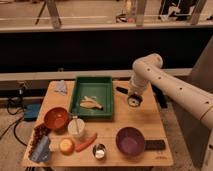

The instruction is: Place brush in table surface

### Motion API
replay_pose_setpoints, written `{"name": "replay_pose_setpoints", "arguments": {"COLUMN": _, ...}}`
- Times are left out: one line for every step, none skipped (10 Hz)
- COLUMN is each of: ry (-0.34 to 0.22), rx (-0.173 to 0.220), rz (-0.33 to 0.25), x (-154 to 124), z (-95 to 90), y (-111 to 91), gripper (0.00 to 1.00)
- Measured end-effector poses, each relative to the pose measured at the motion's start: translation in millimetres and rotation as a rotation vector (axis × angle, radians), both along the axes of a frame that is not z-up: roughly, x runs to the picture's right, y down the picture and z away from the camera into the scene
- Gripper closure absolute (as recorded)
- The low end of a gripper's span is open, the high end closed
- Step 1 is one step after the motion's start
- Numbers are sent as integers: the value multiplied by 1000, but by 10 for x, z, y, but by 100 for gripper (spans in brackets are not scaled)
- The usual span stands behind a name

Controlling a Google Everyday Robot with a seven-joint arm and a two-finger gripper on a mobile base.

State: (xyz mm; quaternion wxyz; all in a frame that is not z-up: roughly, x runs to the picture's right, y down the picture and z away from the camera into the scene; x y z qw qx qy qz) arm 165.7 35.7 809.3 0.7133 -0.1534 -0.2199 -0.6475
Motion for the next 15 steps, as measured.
{"name": "replay_pose_setpoints", "arguments": {"ry": -11, "rx": 8, "rz": 13, "x": 20, "z": -41, "y": -34, "gripper": 100}}
{"name": "replay_pose_setpoints", "arguments": {"ry": -29, "rx": 18, "rz": 31, "x": 48, "z": -106, "y": -78, "gripper": 100}}
{"name": "replay_pose_setpoints", "arguments": {"ry": -43, "rx": 27, "rz": 44, "x": 72, "z": -170, "y": -115, "gripper": 100}}
{"name": "replay_pose_setpoints", "arguments": {"ry": -66, "rx": 44, "rz": 63, "x": 92, "z": -276, "y": -177, "gripper": 100}}
{"name": "replay_pose_setpoints", "arguments": {"ry": -82, "rx": 59, "rz": 73, "x": 96, "z": -357, "y": -223, "gripper": 100}}
{"name": "replay_pose_setpoints", "arguments": {"ry": -100, "rx": 78, "rz": 78, "x": 86, "z": -438, "y": -262, "gripper": 100}}
{"name": "replay_pose_setpoints", "arguments": {"ry": -115, "rx": 98, "rz": 79, "x": 63, "z": -532, "y": -313, "gripper": 100}}
{"name": "replay_pose_setpoints", "arguments": {"ry": -126, "rx": 115, "rz": 78, "x": 43, "z": -608, "y": -349, "gripper": 100}}
{"name": "replay_pose_setpoints", "arguments": {"ry": -136, "rx": 136, "rz": 75, "x": 17, "z": -693, "y": -390, "gripper": 100}}
{"name": "replay_pose_setpoints", "arguments": {"ry": -141, "rx": 150, "rz": 74, "x": 1, "z": -748, "y": -418, "gripper": 100}}
{"name": "replay_pose_setpoints", "arguments": {"ry": -145, "rx": 155, "rz": 73, "x": -10, "z": -764, "y": -425, "gripper": 100}}
{"name": "replay_pose_setpoints", "arguments": {"ry": -148, "rx": 158, "rz": 71, "x": -25, "z": -763, "y": -424, "gripper": 100}}
{"name": "replay_pose_setpoints", "arguments": {"ry": -150, "rx": 158, "rz": 70, "x": -42, "z": -761, "y": -425, "gripper": 100}}
{"name": "replay_pose_setpoints", "arguments": {"ry": -151, "rx": 152, "rz": 70, "x": -38, "z": -724, "y": -408, "gripper": 100}}
{"name": "replay_pose_setpoints", "arguments": {"ry": -151, "rx": 146, "rz": 69, "x": -24, "z": -670, "y": -378, "gripper": 100}}
